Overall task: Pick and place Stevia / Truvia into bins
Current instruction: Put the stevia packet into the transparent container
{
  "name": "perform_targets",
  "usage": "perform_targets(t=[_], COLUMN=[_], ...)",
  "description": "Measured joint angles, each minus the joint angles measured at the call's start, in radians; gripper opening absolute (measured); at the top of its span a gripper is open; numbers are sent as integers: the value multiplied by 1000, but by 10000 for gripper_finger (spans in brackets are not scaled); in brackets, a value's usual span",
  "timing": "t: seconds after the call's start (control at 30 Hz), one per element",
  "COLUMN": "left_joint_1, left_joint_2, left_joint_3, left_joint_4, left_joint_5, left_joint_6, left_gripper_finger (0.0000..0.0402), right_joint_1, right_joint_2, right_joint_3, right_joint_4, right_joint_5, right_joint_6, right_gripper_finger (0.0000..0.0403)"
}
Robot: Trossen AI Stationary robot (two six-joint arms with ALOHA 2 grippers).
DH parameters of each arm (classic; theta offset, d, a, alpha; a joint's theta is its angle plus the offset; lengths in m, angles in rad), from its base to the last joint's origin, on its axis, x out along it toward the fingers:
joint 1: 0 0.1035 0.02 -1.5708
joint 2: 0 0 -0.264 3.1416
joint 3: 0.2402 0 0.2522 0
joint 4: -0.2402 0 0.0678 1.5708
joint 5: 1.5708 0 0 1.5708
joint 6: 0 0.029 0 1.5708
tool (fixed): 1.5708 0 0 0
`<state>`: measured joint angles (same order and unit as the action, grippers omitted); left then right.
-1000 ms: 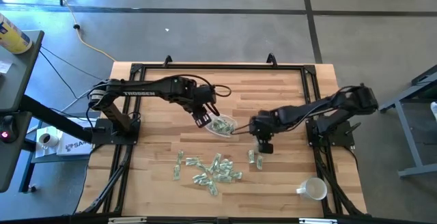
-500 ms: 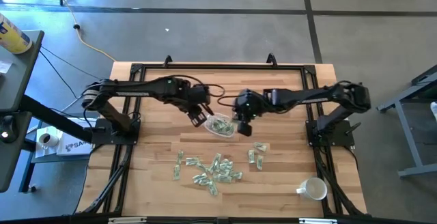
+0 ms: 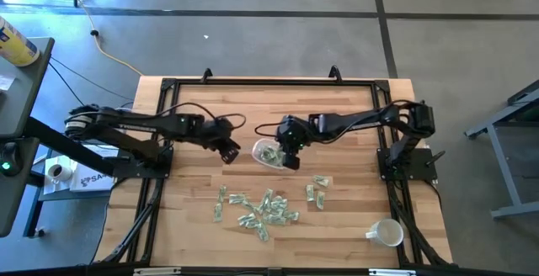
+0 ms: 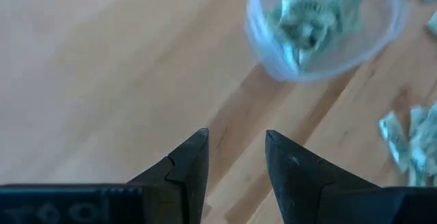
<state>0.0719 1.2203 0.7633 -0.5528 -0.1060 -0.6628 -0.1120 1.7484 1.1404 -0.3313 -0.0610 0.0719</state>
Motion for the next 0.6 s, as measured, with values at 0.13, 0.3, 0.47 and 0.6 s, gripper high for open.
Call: perform_targets(t=[0.13, 0.3, 0.47, 0.6], left_joint_1=[0, -43, -218, -370], left_joint_2=[0, -14, -2, 37], left_joint_3=[-81, -75, -23, 15], left_joint_4=[124, 21, -122, -202], left_joint_5=[132, 255, 150, 63], left_joint_6=[-34, -260, -590, -841], left_gripper_finger=[177, 177, 177, 177], right_joint_1=[1, 1, 2, 2], right_joint_2=[-62, -123, -153, -153], right_joint_3=[0, -7, -54, -97], right_joint_4=[-82, -220, -248, -244], right_joint_5=[57, 132, 183, 208], right_joint_6=[-26, -53, -33, -4], right_gripper_finger=[93, 148, 206, 249])
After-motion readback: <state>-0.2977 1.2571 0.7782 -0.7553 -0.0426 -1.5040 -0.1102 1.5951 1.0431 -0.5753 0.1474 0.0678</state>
